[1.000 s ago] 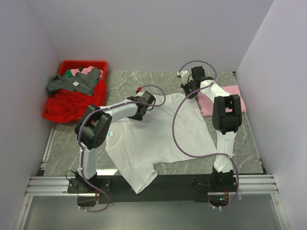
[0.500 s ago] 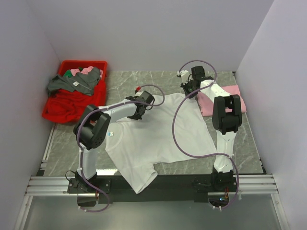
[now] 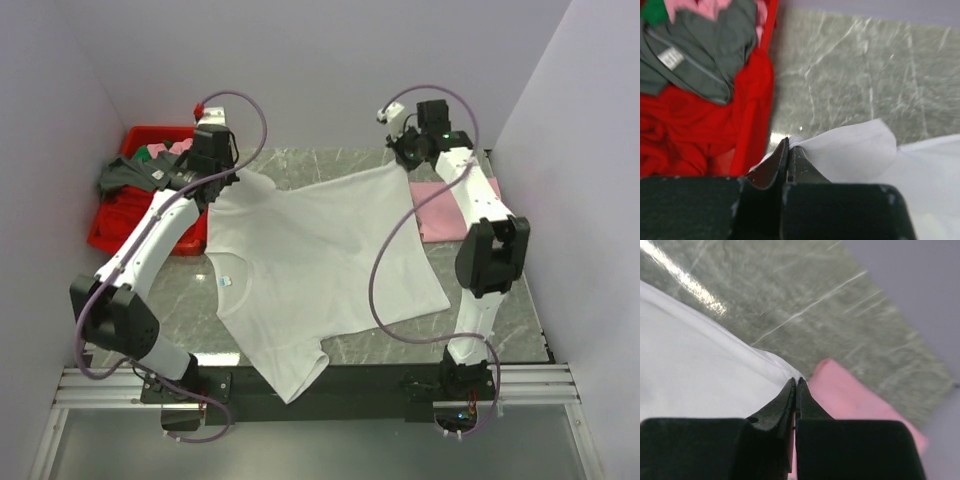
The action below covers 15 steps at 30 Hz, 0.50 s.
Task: Fold and stack the t-shirts
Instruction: Flatten the tshirt out
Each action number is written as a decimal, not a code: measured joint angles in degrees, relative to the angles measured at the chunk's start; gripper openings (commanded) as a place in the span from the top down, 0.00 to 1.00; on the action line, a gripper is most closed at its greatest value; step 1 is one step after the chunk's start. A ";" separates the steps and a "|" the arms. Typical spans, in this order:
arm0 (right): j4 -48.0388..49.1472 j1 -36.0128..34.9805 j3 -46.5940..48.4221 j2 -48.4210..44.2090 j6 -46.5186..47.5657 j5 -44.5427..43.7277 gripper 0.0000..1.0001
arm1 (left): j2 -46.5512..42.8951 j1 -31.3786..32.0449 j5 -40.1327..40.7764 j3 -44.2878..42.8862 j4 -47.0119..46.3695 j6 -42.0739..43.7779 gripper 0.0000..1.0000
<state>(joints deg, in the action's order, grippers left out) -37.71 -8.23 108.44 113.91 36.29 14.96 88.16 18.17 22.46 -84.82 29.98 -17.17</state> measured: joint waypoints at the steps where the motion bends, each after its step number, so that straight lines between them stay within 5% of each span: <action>1: -0.83 0.00 1.03 -2.36 0.74 -0.15 1.00 | -1.49 0.00 -0.15 -0.52 -0.31 1.14 1.00; 15: -0.96 0.00 13.44 -37.16 3.93 -1.29 1.00 | -29.38 0.42 -0.70 -8.44 -9.29 7.67 0.99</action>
<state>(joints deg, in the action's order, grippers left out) -38.68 -8.23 121.89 76.75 40.23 13.67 58.78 18.59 21.76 -93.25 20.69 -9.50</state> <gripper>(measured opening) 0.010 0.017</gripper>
